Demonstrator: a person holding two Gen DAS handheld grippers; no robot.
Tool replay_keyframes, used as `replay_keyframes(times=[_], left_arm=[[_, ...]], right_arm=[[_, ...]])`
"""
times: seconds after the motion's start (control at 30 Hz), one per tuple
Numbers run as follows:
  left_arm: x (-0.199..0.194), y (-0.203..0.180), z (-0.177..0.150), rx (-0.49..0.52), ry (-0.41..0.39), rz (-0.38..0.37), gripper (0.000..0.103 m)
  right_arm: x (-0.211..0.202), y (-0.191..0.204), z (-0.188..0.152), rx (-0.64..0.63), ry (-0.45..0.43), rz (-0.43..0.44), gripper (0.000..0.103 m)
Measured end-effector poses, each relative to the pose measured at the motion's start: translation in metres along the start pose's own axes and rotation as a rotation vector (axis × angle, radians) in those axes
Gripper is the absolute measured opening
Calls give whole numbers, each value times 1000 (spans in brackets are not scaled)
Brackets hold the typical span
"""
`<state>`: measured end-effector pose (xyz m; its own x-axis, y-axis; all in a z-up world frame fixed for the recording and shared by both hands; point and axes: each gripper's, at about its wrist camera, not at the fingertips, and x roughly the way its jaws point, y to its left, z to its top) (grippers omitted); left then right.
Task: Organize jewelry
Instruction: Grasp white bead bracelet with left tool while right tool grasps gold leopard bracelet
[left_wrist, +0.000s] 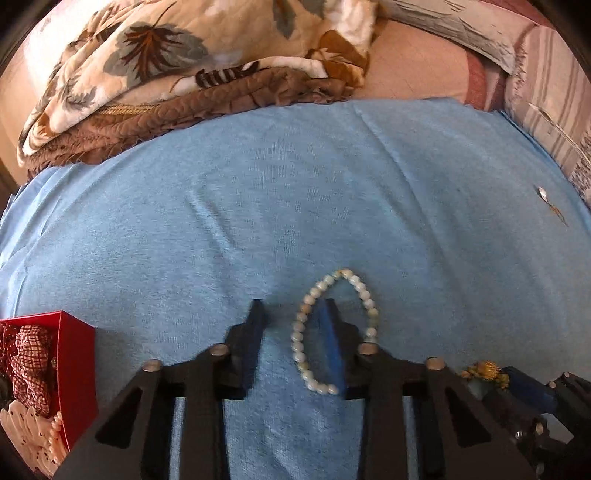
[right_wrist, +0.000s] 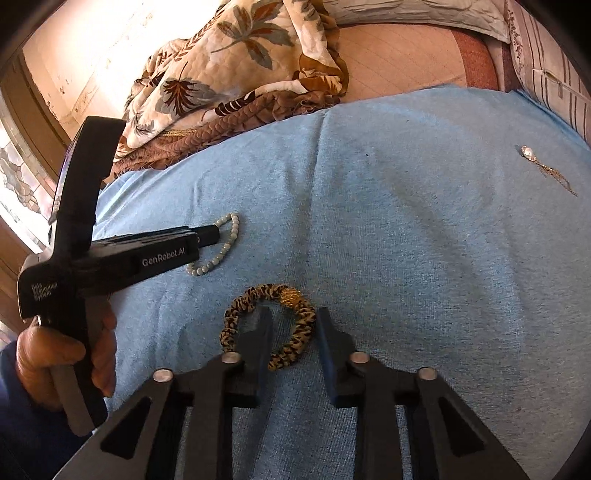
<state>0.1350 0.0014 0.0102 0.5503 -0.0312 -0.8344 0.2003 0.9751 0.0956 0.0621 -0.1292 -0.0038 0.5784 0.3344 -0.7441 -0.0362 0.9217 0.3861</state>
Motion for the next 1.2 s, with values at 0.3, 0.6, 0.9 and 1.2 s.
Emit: replay_keyframes(times=[0.3,0.6,0.9,1.2], left_arm=[[-31,-18,-19,66,-16,-58,6],[-102,-6,-47,37,-106,-130,6],[-160,22,-84,20,-174,-100,6],[-189,68,-111,-51,-205,-60,6]], right_arm=[[-6,1,-2,29,-9,68,9],[-26,-3,-8,91,-32,119,9],[-44,25,-17,27,-58,59,9],[-83,64,-31,-35,-108,45,9]])
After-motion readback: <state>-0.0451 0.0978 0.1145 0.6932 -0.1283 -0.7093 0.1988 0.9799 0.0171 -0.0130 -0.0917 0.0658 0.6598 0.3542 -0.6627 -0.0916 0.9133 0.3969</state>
